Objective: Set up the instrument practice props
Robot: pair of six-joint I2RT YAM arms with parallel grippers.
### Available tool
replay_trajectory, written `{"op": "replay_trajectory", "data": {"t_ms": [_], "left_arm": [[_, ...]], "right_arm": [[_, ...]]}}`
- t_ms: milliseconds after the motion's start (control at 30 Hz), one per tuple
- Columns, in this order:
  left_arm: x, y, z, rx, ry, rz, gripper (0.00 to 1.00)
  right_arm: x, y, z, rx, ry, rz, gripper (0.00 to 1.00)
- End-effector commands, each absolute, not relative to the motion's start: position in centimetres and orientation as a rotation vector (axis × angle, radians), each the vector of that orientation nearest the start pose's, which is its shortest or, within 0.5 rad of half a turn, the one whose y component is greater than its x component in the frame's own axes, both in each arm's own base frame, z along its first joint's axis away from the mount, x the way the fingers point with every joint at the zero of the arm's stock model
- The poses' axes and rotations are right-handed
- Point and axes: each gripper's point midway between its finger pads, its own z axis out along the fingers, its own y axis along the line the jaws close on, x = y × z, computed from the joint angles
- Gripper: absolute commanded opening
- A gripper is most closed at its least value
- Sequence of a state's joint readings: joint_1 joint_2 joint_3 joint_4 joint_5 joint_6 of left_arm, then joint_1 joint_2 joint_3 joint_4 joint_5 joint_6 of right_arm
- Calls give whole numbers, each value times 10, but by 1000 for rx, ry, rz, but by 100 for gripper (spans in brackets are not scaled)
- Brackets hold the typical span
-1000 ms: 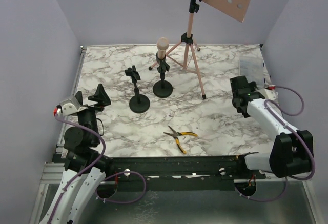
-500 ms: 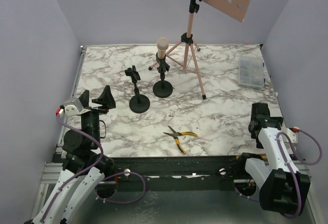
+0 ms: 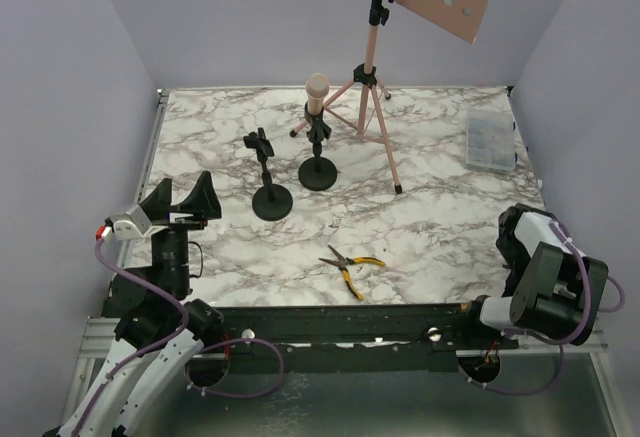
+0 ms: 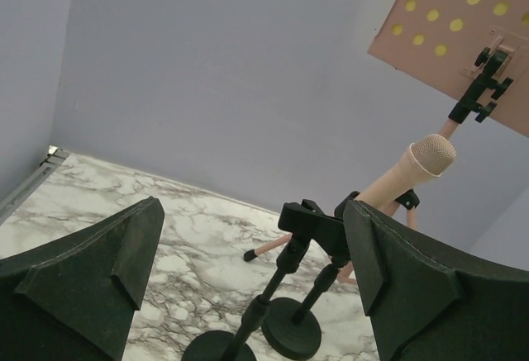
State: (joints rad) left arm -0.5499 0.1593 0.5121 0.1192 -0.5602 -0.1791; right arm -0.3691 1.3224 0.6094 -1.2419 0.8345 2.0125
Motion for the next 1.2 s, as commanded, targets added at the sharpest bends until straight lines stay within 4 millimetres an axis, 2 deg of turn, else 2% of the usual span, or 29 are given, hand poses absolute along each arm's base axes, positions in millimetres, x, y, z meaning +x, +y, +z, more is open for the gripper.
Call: {"op": "replay_trajectory", "data": {"t_ms": [0, 167, 367, 467, 533, 700, 733, 800, 833, 967, 1100, 1167], "left_arm": [[201, -20, 369, -314, 1115, -339, 99], [203, -20, 367, -314, 1121, -325, 99], [206, -22, 363, -304, 1137, -310, 99], [206, -22, 362, -304, 1143, -302, 99], [207, -22, 361, -302, 1149, -297, 99], [209, -23, 360, -293, 1158, -285, 99], [209, -23, 360, -296, 1158, -282, 99], [210, -22, 359, -298, 1158, -275, 99], [210, -23, 359, -296, 1159, -276, 99], [211, -26, 359, -283, 1163, -280, 99], [211, -27, 359, -276, 1164, -282, 99], [211, -29, 359, -270, 1163, -289, 99]], "right_arm": [[56, -141, 52, -2847, -1286, 1437, 95], [49, -146, 43, -2819, -1213, 1376, 93], [65, -162, 29, -2836, -1396, 1226, 98], [71, -169, 17, -2773, -1502, 1134, 98], [70, -170, 12, -2735, -1490, 1119, 99], [71, -172, 8, -2643, -1486, 1141, 92], [71, -172, 7, -2625, -1481, 1150, 90], [69, -170, 5, -2600, -1462, 1151, 70], [69, -169, 4, -2598, -1455, 1151, 64], [66, -169, 7, -2644, -1439, 1156, 58], [66, -169, 11, -2693, -1437, 1156, 45], [64, -169, 14, -2720, -1404, 1169, 42]]}}
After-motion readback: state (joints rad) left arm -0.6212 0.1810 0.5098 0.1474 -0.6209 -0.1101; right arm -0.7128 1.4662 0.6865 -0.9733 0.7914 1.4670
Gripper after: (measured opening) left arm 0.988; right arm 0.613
